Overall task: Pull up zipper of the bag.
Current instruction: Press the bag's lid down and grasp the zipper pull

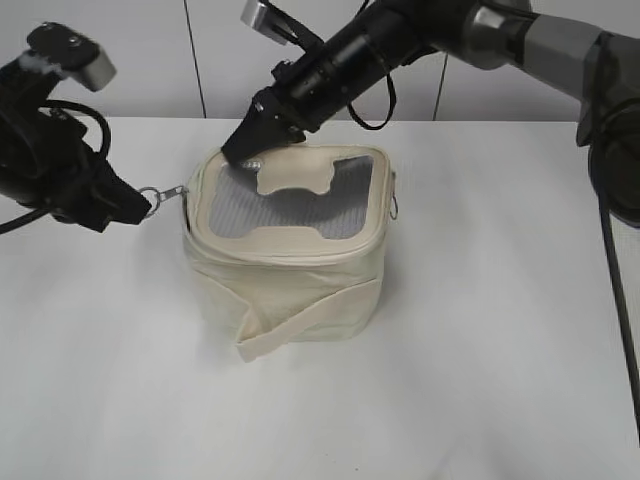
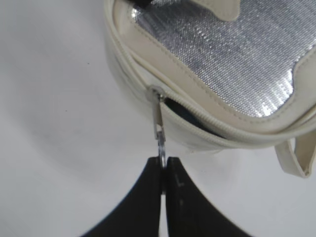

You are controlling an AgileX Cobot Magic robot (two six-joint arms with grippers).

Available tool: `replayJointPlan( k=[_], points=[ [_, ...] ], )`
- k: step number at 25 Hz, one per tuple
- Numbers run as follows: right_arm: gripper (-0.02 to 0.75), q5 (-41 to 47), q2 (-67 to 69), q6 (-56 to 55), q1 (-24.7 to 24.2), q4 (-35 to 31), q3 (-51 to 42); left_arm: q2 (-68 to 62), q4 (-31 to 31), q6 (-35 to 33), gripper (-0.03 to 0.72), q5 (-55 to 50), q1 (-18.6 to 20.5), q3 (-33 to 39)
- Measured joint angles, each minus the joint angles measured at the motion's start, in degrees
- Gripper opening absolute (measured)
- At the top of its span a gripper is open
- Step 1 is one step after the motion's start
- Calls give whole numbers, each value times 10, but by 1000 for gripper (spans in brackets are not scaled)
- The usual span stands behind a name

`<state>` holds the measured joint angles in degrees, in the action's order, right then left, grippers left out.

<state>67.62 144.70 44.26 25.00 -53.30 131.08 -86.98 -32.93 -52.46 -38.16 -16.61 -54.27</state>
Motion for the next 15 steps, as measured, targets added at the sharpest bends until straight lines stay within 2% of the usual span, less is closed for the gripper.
replayJointPlan(
  k=[7,15],
  points=[
    [92,10,0,-34,11,-7,0,71,-36,2,-8,19,0,66],
    [92,-7,0,-41,7,-6,0,68,-40,0,-8,137,-1,52]
  ],
)
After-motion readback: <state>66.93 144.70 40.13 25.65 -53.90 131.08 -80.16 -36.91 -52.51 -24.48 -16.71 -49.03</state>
